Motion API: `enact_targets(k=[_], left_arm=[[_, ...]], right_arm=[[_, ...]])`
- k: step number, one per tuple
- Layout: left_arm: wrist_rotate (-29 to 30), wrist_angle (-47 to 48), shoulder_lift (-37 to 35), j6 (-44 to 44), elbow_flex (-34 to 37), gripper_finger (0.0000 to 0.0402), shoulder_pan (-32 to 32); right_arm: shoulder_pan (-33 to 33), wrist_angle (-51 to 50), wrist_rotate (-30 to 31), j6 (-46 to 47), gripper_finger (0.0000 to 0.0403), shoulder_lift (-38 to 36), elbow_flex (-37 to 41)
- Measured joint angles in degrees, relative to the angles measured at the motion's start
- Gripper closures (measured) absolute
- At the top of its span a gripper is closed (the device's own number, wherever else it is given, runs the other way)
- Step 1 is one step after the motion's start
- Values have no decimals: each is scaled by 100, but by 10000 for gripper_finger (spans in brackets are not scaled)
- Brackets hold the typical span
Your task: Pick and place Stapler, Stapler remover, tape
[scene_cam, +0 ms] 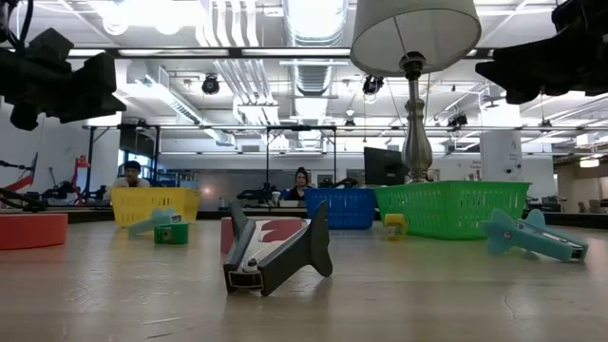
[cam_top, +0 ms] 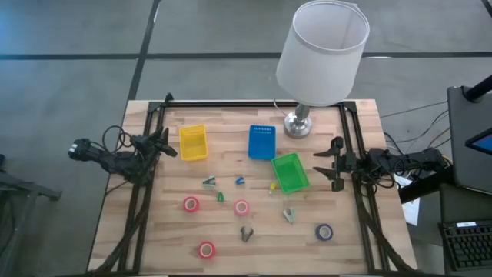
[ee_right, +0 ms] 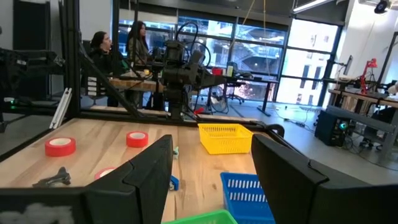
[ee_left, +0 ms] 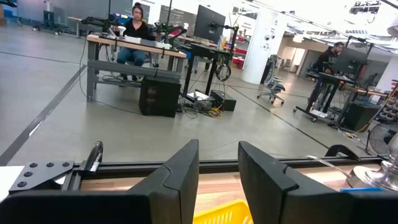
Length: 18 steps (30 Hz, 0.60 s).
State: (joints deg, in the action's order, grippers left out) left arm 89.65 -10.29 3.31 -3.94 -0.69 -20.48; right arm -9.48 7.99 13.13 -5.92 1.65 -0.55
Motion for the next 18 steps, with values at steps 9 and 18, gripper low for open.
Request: enact_targets(k=[9,18], left_arm=[[2,-3,0,-467,2,287,-1],[4,20,-2,451,0,287,1]], right_arm=[[0,306,205,1340,188,-12,-1],[0,350,201,395,188,-9,-1]])
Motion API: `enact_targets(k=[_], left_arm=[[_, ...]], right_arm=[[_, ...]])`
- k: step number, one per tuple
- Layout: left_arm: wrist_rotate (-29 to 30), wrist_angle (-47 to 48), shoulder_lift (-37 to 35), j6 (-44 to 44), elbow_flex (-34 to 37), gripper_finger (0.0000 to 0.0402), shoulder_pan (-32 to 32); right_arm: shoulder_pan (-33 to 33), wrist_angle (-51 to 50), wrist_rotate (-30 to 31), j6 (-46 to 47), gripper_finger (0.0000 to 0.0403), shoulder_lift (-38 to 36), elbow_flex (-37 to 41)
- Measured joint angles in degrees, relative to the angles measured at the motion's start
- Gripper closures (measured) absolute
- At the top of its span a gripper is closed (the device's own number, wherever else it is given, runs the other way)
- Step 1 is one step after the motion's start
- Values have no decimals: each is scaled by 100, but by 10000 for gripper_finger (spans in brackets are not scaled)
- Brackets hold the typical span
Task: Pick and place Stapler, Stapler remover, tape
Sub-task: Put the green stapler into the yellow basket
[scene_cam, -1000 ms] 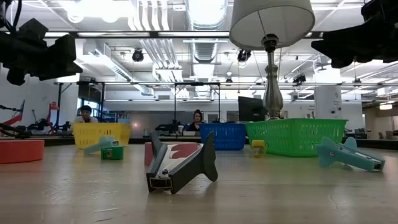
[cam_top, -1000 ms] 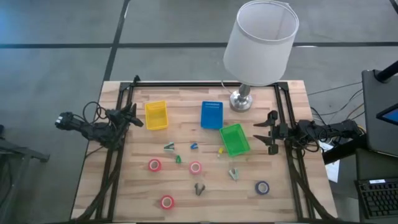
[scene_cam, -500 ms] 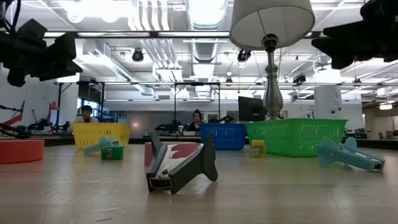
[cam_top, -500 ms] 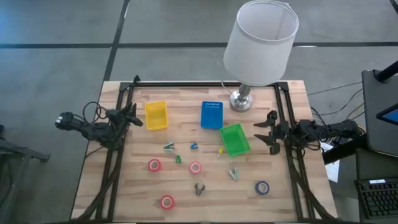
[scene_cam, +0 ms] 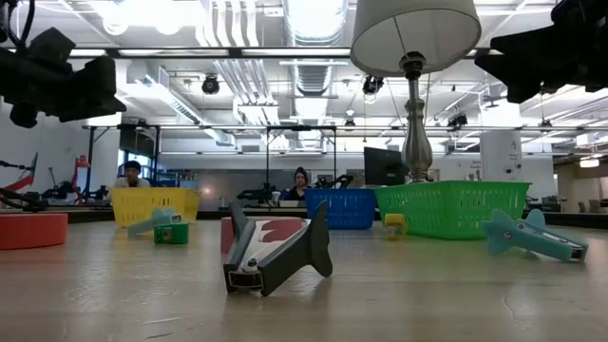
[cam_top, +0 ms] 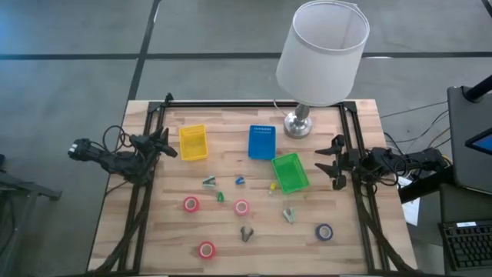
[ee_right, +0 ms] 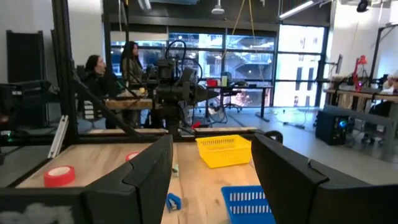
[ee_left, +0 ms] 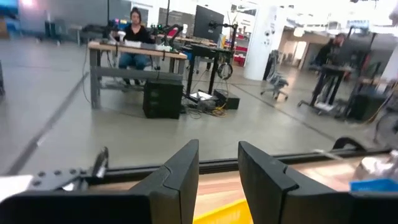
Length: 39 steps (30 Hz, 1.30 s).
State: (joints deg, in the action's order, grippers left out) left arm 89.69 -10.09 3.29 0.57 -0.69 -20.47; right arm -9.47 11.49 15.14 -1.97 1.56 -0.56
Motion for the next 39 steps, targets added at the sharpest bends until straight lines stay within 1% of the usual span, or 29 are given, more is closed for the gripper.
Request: enact_targets(k=[6,8,11,14,18,20,23,25,27,29,32,35,39], left_arm=[[24,-21,1,411,1,287,3],[-169,-21,21,362,2,287,3],[-645,-26,24,292,0,287,3],[-1364,-56,24,132,0,287,3],[-2236,-408,24,501,0,287,11],[-2681,-648,26,554,0,287,15],[-3426,-1041,24,552,0,287,88],[-3977,-1151,25,542,0,287,172],[-4521,-1150,64,403,0,287,274],[-4904,-1164,199,75,0,287,390],[-5012,-1248,573,-219,0,287,596],[-5066,-1246,1132,-581,-42,286,820],[-5475,-1252,2045,-1046,-360,274,1001]], right_arm=[[0,-2,-2,-16,188,-4,0],[0,0,-2,22,188,-4,0],[0,4,-8,22,188,-4,0],[0,53,-44,189,188,-4,0],[0,119,-61,560,188,-4,0],[0,188,28,356,188,0,0],[0,532,402,-100,188,6,0],[0,800,680,-429,188,17,0],[0,947,780,-522,188,17,0],[0,1093,780,-503,188,17,0],[0,1391,782,-560,188,17,0],[0,1466,782,-520,188,17,0],[0,1441,784,-165,188,71,0]])
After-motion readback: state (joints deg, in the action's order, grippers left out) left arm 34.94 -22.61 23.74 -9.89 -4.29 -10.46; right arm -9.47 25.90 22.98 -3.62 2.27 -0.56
